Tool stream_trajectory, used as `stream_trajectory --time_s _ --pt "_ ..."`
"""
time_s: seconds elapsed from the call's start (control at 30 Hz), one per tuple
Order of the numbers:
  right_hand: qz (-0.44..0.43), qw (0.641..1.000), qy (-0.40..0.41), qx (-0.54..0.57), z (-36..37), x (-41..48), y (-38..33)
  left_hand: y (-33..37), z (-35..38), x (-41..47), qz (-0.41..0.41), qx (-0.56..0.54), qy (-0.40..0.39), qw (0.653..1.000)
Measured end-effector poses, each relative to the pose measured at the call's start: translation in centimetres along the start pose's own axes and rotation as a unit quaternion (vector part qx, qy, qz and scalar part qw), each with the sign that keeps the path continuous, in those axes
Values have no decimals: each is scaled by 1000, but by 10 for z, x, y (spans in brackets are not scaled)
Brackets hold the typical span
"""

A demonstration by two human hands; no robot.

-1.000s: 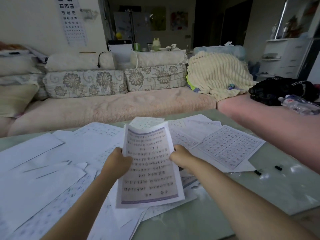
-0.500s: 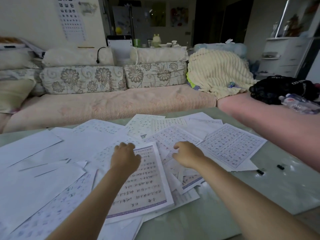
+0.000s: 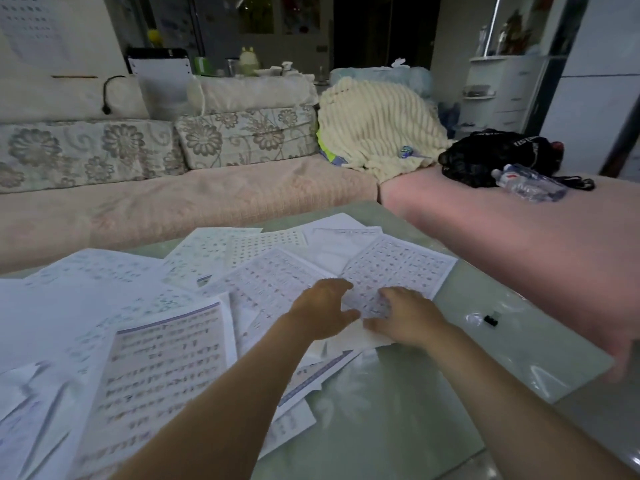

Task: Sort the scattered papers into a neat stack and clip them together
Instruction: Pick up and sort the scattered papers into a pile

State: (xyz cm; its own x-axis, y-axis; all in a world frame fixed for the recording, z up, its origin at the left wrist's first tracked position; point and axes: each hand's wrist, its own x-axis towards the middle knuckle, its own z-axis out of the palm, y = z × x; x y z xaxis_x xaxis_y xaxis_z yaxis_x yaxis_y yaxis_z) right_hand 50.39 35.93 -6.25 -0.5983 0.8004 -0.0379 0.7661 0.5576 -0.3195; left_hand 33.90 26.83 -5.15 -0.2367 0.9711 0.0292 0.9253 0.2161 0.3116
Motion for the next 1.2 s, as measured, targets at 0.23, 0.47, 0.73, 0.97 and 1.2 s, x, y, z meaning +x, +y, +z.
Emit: stream_trajectory --time_s 0.23,0.47,0.73,0.97,1.2 --pt "-86 987 129 -45 -2 0 5 9 19 20 79 -18 28 996" --pt "27 958 100 266 -23 3 15 8 18 16 46 -8 118 992" --pt "258 760 127 582 -27 16 21 7 4 -11 56 -64 57 995" --pt "226 857 69 458 -18 16 4 -33 -7 -8 -110 40 61 991" --pt "152 880 18 449 -6 23 -24 -45 -7 10 -118 121 46 984"
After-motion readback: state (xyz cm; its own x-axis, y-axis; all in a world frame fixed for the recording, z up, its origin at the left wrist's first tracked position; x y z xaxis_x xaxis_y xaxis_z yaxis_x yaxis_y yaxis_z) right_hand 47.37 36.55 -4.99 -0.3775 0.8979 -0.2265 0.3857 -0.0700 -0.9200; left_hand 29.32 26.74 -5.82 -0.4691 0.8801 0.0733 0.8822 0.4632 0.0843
